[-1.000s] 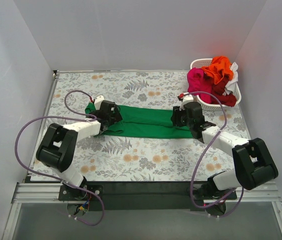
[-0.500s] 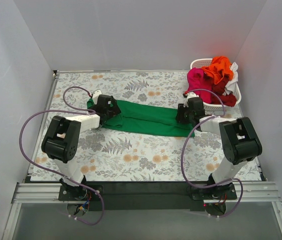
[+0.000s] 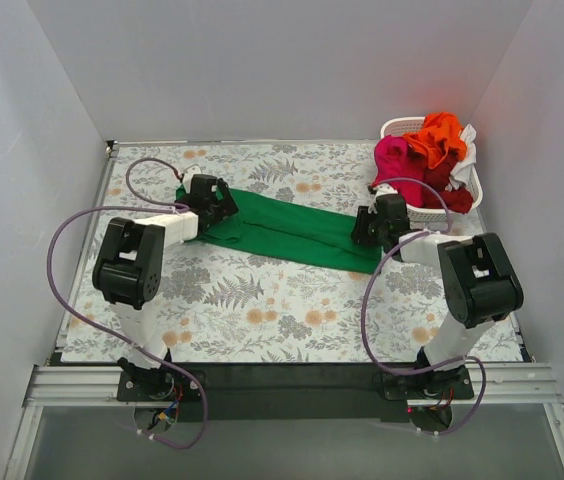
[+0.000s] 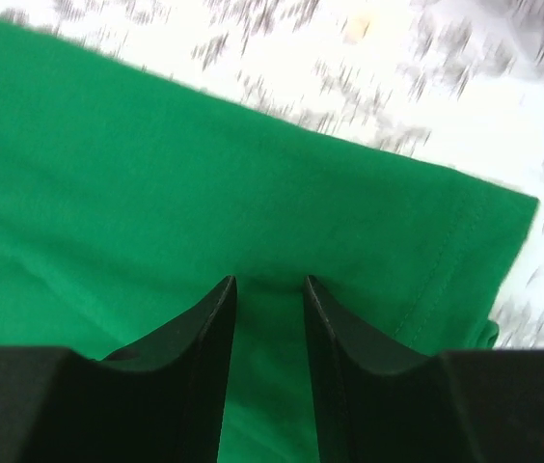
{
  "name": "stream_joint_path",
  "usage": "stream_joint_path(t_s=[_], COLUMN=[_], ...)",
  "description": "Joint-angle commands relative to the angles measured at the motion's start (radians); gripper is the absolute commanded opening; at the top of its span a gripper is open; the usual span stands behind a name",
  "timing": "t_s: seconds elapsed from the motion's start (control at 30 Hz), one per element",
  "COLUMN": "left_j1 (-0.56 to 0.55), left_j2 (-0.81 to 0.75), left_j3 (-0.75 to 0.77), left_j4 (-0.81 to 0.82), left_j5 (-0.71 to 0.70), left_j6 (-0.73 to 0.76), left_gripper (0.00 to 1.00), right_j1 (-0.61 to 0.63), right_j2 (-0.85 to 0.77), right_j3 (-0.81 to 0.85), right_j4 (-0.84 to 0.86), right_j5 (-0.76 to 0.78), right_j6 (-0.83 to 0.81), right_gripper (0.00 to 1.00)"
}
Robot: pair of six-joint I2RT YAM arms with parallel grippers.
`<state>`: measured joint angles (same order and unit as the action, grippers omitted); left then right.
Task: Fold and stack the t-shirts
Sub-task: Fold the tshirt
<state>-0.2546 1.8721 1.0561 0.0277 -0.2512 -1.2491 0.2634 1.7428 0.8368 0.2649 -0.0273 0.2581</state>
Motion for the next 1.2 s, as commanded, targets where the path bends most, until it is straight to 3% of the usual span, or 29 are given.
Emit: stream_joint_path(t_s=[0.0, 0.23, 0.63, 0.9, 1.17], left_j1=[0.017, 0.015, -0.130, -0.201, -0.224], left_j2=[0.077, 0.246, 0.438, 0.535, 0.608], left_j3=[0.067, 0.292, 0.608, 0.765, 0.895], left_j4=[-0.092, -0.129, -0.140, -0.140, -0.072], left_j5=[-0.014, 0.039, 0.039, 0.141, 0.250], left_j6=[0.040, 0.060, 0.154, 0.191, 0.296], left_gripper=[0.88, 0.87, 0.86, 0.86, 0.87], right_j1=[0.036, 0.204, 0.595, 0.810, 0.924], right_j2=[-0.087, -0.212, -0.356, -0.296, -0.158], right_j3=[-0.100, -0.215, -0.314, -0.248, -0.108], right_j4=[-0.104, -0.194, -0.248, -0.237, -0.204], right_j5=[0.047, 0.113, 0.188, 0.211, 0.199], right_j6=[0.049, 0.082, 0.260, 0.311, 0.311], right_gripper=[0.31, 0.30, 0.31, 0.31, 0.31])
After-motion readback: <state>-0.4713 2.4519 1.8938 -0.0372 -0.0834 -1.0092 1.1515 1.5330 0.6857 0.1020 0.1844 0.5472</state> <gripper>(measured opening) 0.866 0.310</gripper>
